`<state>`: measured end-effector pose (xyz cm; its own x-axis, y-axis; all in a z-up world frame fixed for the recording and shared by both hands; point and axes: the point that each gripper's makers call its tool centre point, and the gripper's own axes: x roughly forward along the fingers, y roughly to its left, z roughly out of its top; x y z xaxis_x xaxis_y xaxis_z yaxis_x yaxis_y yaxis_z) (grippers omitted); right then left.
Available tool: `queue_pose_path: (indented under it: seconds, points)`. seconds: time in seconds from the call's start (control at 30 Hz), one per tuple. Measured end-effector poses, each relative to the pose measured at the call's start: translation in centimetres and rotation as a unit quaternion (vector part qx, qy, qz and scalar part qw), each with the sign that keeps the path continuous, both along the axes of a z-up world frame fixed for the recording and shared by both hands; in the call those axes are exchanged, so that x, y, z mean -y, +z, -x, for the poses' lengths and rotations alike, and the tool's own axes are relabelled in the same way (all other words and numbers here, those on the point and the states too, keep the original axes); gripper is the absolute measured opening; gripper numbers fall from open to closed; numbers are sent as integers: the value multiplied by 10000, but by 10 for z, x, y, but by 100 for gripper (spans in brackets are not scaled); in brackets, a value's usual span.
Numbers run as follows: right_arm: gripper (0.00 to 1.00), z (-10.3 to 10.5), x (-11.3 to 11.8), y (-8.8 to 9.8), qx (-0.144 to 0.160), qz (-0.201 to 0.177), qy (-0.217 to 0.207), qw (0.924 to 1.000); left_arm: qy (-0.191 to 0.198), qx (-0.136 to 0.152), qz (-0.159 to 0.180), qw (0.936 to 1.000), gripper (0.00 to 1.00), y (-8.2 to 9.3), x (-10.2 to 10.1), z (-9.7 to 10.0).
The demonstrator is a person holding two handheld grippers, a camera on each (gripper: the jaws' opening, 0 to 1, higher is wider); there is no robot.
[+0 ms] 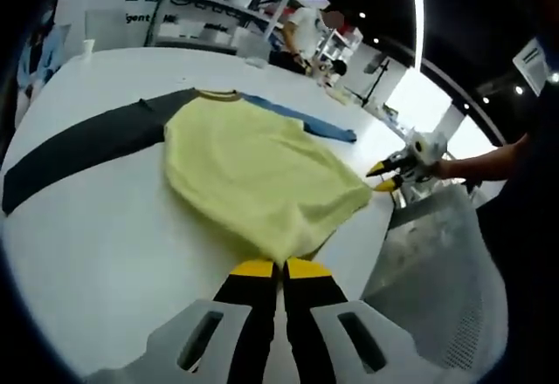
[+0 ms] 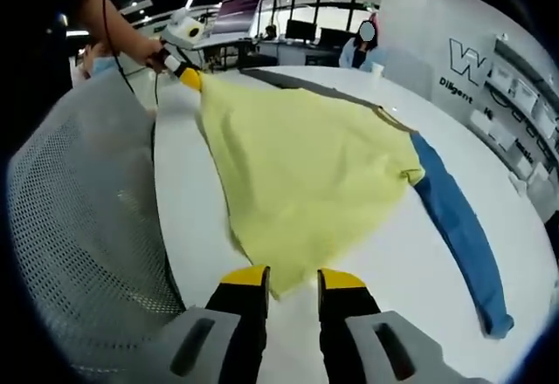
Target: Fold the garment on the visible template until the final outline fits inside the template.
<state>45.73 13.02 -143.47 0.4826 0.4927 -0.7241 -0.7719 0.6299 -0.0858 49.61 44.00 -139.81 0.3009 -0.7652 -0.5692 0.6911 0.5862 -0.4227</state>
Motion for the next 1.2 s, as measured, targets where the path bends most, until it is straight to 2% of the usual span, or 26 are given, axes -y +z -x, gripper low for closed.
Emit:
queue_pose_path:
  seconds: [0.13, 0.5, 0.57, 0.73, 0.93, 1.2]
  points:
    - [11, -1, 0, 0, 17, -23, -54, 10000, -1, -5, -11, 10000, 2, 0, 0, 1]
    - [12, 0, 6, -7, -293, -219, -373, 9986, -1, -36, -22, 10000, 2, -2, -1, 1]
    - [10, 3, 5, -10, -428, -250, -439, 9978, 0, -43, -16, 10000, 2, -2, -1, 2]
    - [7, 5, 0, -13, -517, -285, -475, 9971, 18, -58, -12, 10000, 2, -2, -1, 2]
    - [0, 2, -1, -12, -472, -238, -460, 9975, 16, -85, -32, 10000, 2, -3, -1, 3]
    - [0, 9, 5, -7, -637, -164, -387, 9971, 101, -386, 72, 9992, 2, -2, -6, 5]
